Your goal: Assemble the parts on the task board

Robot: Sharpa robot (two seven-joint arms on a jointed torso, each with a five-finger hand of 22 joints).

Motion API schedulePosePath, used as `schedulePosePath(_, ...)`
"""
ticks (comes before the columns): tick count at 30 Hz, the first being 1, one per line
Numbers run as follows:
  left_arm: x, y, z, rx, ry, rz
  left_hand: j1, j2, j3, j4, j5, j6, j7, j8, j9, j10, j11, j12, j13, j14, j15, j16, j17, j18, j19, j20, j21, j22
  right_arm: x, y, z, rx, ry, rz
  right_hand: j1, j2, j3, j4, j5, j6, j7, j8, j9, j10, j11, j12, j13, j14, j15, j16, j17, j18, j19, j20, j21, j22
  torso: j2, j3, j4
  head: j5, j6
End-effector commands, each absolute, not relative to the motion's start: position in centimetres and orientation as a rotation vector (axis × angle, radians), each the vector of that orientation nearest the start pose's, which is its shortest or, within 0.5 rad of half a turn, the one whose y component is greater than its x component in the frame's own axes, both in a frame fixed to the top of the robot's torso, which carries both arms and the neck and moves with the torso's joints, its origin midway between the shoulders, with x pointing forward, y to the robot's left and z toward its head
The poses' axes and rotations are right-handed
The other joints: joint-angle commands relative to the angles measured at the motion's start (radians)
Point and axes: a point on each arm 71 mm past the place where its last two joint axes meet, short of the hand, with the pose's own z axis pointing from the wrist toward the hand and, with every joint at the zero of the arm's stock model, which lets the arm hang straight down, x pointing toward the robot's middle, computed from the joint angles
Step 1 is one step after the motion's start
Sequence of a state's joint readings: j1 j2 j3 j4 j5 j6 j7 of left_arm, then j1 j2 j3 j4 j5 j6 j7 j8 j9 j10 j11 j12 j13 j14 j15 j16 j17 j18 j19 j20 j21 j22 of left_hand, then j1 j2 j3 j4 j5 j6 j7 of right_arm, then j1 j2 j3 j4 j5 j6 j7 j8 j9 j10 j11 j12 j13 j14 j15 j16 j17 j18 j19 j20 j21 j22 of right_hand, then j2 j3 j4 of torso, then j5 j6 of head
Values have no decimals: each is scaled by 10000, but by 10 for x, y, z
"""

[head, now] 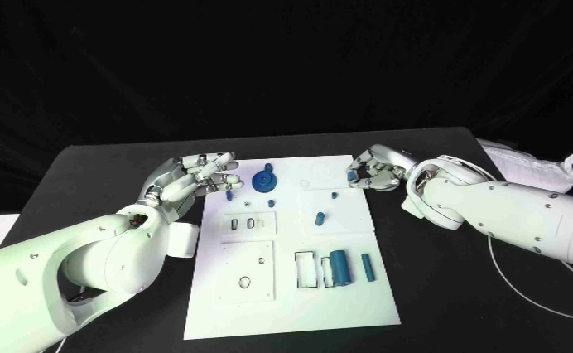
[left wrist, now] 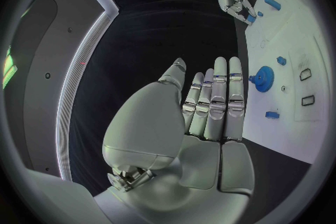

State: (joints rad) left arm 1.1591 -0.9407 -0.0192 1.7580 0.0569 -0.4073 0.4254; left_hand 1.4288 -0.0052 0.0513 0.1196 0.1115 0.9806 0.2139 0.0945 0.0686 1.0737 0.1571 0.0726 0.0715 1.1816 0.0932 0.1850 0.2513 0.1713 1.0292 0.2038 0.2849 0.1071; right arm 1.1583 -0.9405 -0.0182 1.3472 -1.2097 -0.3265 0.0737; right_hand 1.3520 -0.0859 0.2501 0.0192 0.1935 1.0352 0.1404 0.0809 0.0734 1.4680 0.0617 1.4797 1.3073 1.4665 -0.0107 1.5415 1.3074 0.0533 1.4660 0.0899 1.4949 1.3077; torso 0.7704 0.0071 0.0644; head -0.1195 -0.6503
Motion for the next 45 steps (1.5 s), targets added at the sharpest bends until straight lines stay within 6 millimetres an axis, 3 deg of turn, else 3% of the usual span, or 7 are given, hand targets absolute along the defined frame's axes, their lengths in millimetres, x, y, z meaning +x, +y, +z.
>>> schedulePosePath(1, 440, 193, -170, -11887, 14021, -16357, 38, 23, 4, -43, -42, 3, -13, -67, 8, -1, -11, -54, -7, 32, 38, -56, 9, 118, 61, 13, -41, -14, 503, -304, -204, 1097, 16922, 6337, 49, 115, 29, -73, -58, 153, -30, 97, 22, 614, -107, 42, 2114, 896, -95, 20, 1908, -175, 245, -28, 47, 958, 3, 2, -4, -9, -13)
schedulePosePath(13, 440, 193, -170, -11887, 14018, -16353, 58, 38, 16, -60, -41, 5, -13, -72, 8, -1, -12, -56, -8, 33, 36, -63, 18, 118, 63, 10, -42, -16, 504, -300, -200, 1186, 16365, 6244, 58, 678, 440, -225, -588, 1139, -426, 441, 195, 650, -439, 93, 2155, 905, -371, 31, 1947, -180, 263, -266, 58, 992, -2, 7, 10, -38, -25)
schedulePosePath(21, 442, 194, -170, -11901, 13995, -16298, 58, 38, 16, -60, -41, 5, -13, -72, 8, -1, -12, -56, -8, 33, 36, -63, 18, 118, 63, 10, -42, -16, 500, -281, -177, 1809, 15869, 6386, -11, 774, 505, -235, -613, 1181, -461, 440, 208, 623, -480, 22, 2116, 893, -419, 7, 1889, -176, 254, -322, 48, 970, -26, -17, 15, -6, 11)
schedulePosePath(31, 447, 198, -173, -11930, 13932, -16157, 69, 46, 23, -72, -42, 6, -15, -76, 8, 0, -13, -57, -9, 34, 35, -69, 26, 117, 65, 9, -43, -18, 487, -207, -160, 1230, 16356, 6683, -146, 865, 650, -288, -392, 1046, -415, 300, 176, 559, -454, -117, 2043, 874, -416, -35, 1795, -164, 224, -347, 15, 903, -137, -98, 77, 196, -116)
schedulePosePath(38, 450, 200, -174, -11998, 13881, -16069, 78, 50, 27, -81, -42, 8, -18, -77, 8, 3, -16, -57, -9, 34, 34, -72, 30, 117, 67, 8, -44, -18, 475, -146, -175, -36, 16814, 6731, -272, 864, 687, -275, -294, 1012, -390, 249, 165, 531, -433, -178, 2011, 866, -401, -55, 1753, -159, 212, -339, 1, 878, -189, -153, 150, 441, -347)
schedulePosePath(40, 451, 200, -174, -12006, 13875, -16058, 78, 50, 27, -81, -42, 8, -18, -77, 8, 3, -16, -57, -9, 34, 34, -72, 30, 117, 67, 8, -44, -18, 472, -135, -181, -266, 16880, 6750, -301, 852, 689, -274, -276, 1011, -389, 241, 165, 524, -430, -193, 2004, 863, -398, -61, 1738, -156, 205, -336, -6, 862, -168, -139, 129, 509, -360)
schedulePosePath(45, 451, 200, -174, -12015, 13869, -16052, 92, 61, 37, -94, -41, 13, -22, -79, 8, 7, -19, -56, -9, 35, 32, -77, 37, 117, 69, 6, -44, -19, 465, -113, -194, -805, 17134, 6809, -342, 811, 688, -286, -268, 1001, -384, 224, 161, 519, -427, -203, 1999, 862, -395, -63, 1734, -154, 202, -333, -11, 855, -164, -159, 156, 525, -427)
